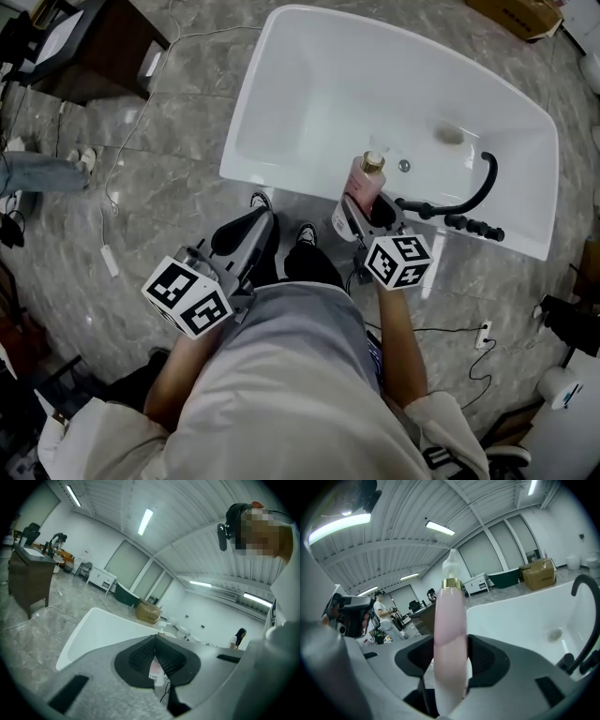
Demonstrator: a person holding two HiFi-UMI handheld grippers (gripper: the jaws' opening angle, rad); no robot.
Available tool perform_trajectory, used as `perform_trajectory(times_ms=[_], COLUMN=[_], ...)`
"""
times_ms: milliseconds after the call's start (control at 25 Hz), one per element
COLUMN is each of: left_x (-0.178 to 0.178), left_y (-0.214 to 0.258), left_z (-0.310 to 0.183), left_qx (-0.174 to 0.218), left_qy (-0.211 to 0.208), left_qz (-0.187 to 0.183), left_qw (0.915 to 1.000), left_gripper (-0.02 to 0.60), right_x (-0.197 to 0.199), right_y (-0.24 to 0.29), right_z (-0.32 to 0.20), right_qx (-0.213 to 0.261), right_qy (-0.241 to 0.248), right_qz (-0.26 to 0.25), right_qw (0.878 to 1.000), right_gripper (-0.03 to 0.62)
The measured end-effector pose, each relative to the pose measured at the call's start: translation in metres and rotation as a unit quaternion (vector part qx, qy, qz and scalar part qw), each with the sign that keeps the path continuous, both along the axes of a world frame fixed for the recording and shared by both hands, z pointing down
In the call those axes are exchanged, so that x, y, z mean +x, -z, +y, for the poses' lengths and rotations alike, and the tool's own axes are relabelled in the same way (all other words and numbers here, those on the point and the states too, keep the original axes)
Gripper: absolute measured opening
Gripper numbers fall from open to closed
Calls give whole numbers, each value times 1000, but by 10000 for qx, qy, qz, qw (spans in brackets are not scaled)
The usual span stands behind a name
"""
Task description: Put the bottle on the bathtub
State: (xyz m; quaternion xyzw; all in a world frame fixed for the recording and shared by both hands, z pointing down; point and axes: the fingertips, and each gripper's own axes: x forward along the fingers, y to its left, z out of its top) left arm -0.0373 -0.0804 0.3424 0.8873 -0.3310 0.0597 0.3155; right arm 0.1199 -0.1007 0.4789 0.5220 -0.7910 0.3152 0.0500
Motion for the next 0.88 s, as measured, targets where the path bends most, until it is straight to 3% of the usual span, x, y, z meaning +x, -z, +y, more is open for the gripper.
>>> perform_trajectory(times_ms=[880], left_x=[-25], left_y=[-21], left_z=[-15], left_qx=[-256], left_qy=[145], left_qz=[-254], left_qw=[9992], left_gripper=[5], right_x=[20], right_y=[-114], right_z=[-40], right_qx=[-904], right_qy=[-323], right_qz=[505], right_qw=[9941], right_gripper=[209])
